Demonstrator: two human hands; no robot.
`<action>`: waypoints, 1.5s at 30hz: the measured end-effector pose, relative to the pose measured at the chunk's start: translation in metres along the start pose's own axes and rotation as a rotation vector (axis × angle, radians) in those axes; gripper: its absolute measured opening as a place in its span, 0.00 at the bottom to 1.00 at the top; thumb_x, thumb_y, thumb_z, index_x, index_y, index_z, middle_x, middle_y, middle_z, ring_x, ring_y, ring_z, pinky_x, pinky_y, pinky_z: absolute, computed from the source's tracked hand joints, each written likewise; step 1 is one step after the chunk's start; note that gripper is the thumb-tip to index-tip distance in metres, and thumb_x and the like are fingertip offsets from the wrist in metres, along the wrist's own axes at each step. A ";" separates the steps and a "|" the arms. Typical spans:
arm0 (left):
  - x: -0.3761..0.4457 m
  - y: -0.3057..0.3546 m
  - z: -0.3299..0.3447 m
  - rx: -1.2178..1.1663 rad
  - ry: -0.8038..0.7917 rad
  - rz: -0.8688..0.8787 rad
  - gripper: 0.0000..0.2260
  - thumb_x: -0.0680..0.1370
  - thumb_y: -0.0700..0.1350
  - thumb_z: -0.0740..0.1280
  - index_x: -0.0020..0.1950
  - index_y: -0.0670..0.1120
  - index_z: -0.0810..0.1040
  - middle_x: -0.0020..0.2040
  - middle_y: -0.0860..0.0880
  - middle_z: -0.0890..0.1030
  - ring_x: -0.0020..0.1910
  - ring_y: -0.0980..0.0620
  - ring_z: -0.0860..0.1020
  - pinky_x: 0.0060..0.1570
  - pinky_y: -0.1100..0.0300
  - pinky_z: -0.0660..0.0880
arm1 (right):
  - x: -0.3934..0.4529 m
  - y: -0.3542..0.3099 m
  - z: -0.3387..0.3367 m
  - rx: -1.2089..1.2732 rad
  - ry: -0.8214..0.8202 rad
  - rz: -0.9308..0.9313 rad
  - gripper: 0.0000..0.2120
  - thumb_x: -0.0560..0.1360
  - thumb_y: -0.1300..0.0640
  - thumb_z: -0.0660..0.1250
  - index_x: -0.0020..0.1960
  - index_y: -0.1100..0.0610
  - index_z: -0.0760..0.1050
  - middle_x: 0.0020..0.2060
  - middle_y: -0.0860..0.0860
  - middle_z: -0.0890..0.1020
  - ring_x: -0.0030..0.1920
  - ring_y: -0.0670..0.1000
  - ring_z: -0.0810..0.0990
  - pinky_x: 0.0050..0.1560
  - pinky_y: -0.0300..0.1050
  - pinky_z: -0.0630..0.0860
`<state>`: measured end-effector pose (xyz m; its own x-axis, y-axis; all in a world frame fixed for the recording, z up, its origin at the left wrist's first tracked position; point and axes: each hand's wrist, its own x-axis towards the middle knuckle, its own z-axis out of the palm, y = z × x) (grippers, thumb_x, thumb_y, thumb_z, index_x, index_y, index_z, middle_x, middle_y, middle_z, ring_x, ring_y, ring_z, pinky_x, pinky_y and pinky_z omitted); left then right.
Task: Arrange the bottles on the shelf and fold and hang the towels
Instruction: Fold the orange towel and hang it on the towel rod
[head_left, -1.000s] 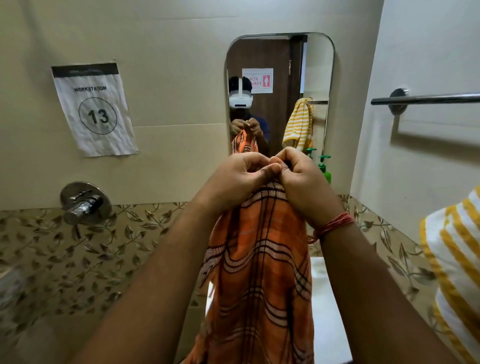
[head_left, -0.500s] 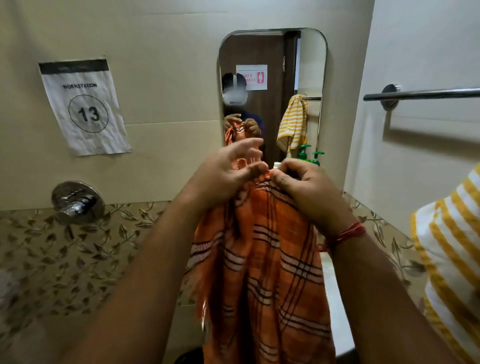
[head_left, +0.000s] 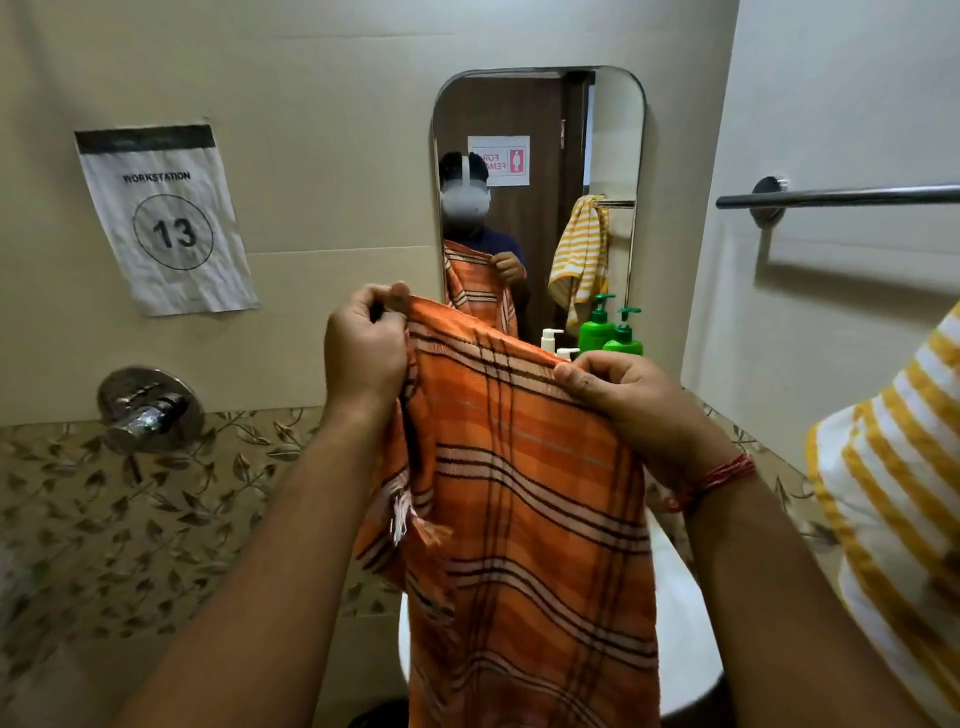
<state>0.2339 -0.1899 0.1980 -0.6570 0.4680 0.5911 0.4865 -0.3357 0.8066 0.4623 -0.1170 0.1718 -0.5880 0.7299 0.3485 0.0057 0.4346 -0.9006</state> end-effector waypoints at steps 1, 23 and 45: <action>0.000 0.001 -0.002 -0.006 -0.012 0.010 0.05 0.82 0.48 0.66 0.49 0.52 0.81 0.43 0.54 0.83 0.45 0.49 0.83 0.40 0.61 0.80 | 0.000 0.001 -0.002 -0.015 0.027 -0.015 0.17 0.72 0.43 0.67 0.46 0.57 0.79 0.40 0.53 0.83 0.43 0.54 0.84 0.44 0.48 0.83; -0.010 -0.009 -0.002 -0.010 -0.325 0.040 0.10 0.77 0.54 0.70 0.57 0.56 0.79 0.54 0.57 0.83 0.50 0.57 0.82 0.45 0.71 0.76 | 0.008 -0.015 0.002 -0.315 0.071 -0.174 0.10 0.79 0.49 0.67 0.49 0.55 0.81 0.43 0.51 0.84 0.45 0.48 0.83 0.46 0.45 0.82; -0.009 0.002 0.004 0.019 -0.204 0.085 0.09 0.82 0.50 0.66 0.44 0.51 0.81 0.37 0.55 0.82 0.37 0.61 0.80 0.38 0.66 0.76 | 0.000 -0.003 -0.008 -0.996 0.000 0.184 0.09 0.78 0.62 0.60 0.52 0.50 0.74 0.43 0.50 0.76 0.42 0.53 0.74 0.32 0.40 0.65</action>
<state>0.2433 -0.1913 0.1942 -0.4839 0.5955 0.6413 0.5472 -0.3660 0.7528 0.4693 -0.1140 0.1765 -0.5102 0.8299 0.2259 0.7684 0.5578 -0.3136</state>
